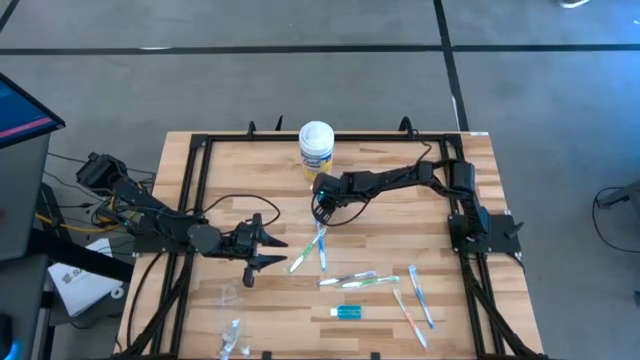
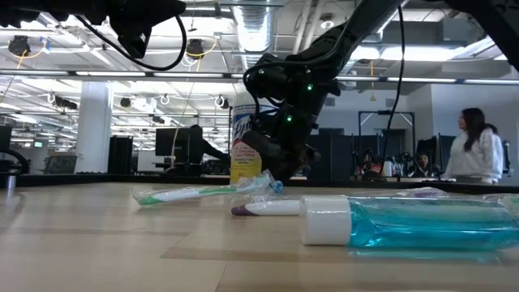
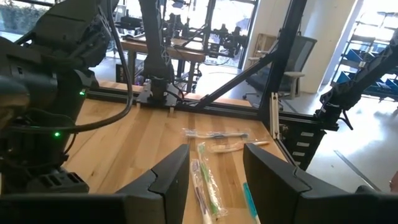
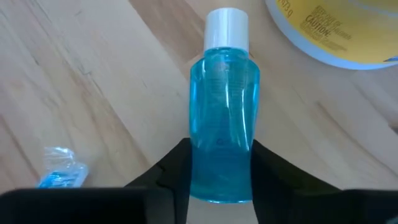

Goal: Pick & Place toothbrushing station
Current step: Put the top blue mouthwash into the transparent organizer

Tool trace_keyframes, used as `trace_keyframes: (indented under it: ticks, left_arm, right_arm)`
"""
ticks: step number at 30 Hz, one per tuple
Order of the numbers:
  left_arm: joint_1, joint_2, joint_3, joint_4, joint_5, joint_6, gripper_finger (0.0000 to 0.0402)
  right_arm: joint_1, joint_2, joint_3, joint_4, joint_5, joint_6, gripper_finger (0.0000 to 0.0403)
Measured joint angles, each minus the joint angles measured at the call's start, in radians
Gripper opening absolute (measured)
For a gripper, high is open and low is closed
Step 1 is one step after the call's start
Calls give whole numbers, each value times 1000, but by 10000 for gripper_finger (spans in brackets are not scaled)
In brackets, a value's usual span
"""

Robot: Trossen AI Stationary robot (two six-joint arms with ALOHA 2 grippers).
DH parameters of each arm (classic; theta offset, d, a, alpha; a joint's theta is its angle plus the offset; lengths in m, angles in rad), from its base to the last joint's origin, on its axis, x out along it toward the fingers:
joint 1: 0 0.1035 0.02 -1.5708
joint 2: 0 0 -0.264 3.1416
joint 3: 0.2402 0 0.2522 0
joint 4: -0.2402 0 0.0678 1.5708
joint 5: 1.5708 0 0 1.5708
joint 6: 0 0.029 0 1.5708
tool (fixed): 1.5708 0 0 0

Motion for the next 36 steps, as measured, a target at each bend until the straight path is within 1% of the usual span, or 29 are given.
trace_keyframes:
  ticks: [2,6,9,15,21,24,28,32,36]
  left_arm:
    - [0,0,0,-1,0,0,144]
    - [0,0,0,-1,-1,2,144]
    - [0,0,0,-1,-16,9,144]
    - [0,0,0,-1,-105,38,144]
    - [0,0,0,-1,-219,93,144]
    - [4,-2,0,-2,-250,119,144]
    - [24,-35,0,-4,-251,151,144]
    - [59,-96,0,-37,-250,172,144]
    - [101,-158,0,-116,-219,171,144]
  right_arm:
    - [9,0,-1,6,1,0,115]
    - [29,5,26,-22,3,-14,129]
    - [52,8,57,-56,-21,-33,131]
    - [96,9,126,-85,-20,-101,115]
    - [116,7,172,-101,-11,-122,121]
    - [128,7,202,-118,-10,-139,120]
    - [141,5,232,-122,-7,-160,119]
    - [155,5,268,-128,-7,-184,119]
    - [168,5,299,-125,-7,-208,119]
